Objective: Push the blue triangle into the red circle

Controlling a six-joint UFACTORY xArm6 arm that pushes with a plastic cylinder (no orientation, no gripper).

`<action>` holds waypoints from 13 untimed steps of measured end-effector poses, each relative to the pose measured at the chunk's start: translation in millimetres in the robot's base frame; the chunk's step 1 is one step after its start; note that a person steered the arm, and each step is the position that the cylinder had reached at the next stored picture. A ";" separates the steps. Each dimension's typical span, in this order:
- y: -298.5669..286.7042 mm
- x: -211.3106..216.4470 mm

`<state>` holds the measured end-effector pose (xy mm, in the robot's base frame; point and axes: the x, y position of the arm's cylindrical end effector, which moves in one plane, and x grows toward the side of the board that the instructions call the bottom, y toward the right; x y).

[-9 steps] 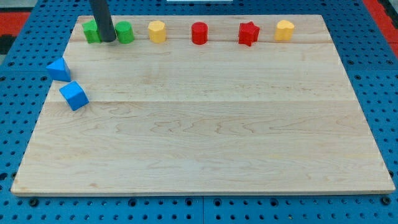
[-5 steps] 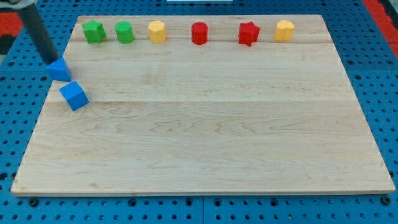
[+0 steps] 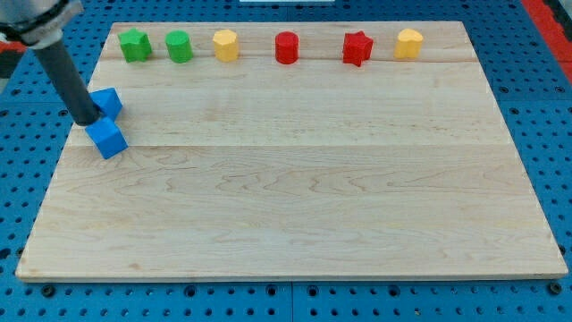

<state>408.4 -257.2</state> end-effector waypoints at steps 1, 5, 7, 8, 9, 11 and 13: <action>6.4 -1.9; 38.1 -34.6; 15.5 -69.0; -26.7 -82.7; -20.8 -83.6; 61.9 -83.6; 104.1 -72.7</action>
<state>335.6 -153.1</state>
